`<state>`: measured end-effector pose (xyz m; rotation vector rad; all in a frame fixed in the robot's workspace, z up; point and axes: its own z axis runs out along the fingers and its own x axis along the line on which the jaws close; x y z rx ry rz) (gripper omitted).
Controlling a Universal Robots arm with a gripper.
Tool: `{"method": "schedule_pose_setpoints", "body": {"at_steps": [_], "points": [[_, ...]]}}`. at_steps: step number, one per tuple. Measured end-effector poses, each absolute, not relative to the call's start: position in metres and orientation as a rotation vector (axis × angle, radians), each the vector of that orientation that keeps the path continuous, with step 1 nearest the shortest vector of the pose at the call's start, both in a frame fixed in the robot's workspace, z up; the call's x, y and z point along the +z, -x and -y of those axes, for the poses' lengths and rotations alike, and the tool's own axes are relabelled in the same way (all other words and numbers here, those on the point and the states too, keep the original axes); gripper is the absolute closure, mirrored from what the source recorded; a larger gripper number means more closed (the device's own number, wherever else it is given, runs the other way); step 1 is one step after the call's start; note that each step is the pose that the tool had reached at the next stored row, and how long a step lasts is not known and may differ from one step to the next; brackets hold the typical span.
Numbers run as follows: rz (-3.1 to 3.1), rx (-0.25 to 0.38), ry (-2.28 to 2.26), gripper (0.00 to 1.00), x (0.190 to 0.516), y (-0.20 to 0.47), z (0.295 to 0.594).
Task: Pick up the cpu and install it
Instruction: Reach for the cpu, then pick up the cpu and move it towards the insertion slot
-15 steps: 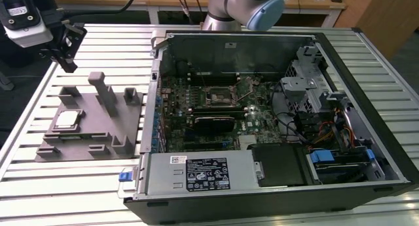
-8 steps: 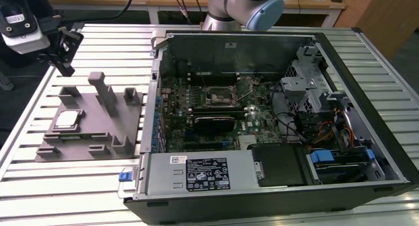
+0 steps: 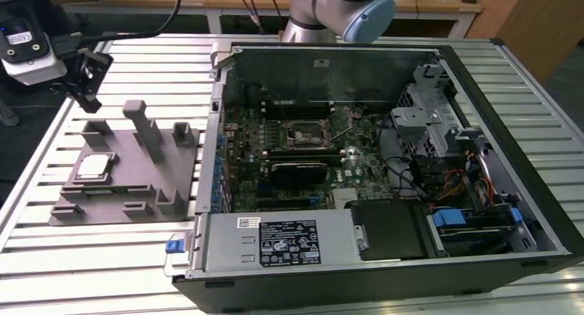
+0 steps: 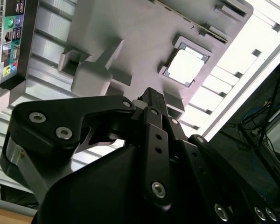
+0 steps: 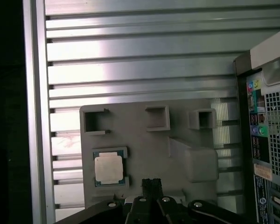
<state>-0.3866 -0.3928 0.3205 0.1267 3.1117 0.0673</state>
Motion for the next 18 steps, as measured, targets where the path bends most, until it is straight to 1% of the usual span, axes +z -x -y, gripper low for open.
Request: {"method": "schedule_pose_setpoints", "body": {"at_steps": [6, 18], "points": [[-3.112, 0.067, -0.127, 0.89, 0.3134, 0.3921, 0.3929], [-3.112, 0.067, -0.127, 0.89, 0.3126, 0.3939, 0.3929]]}}
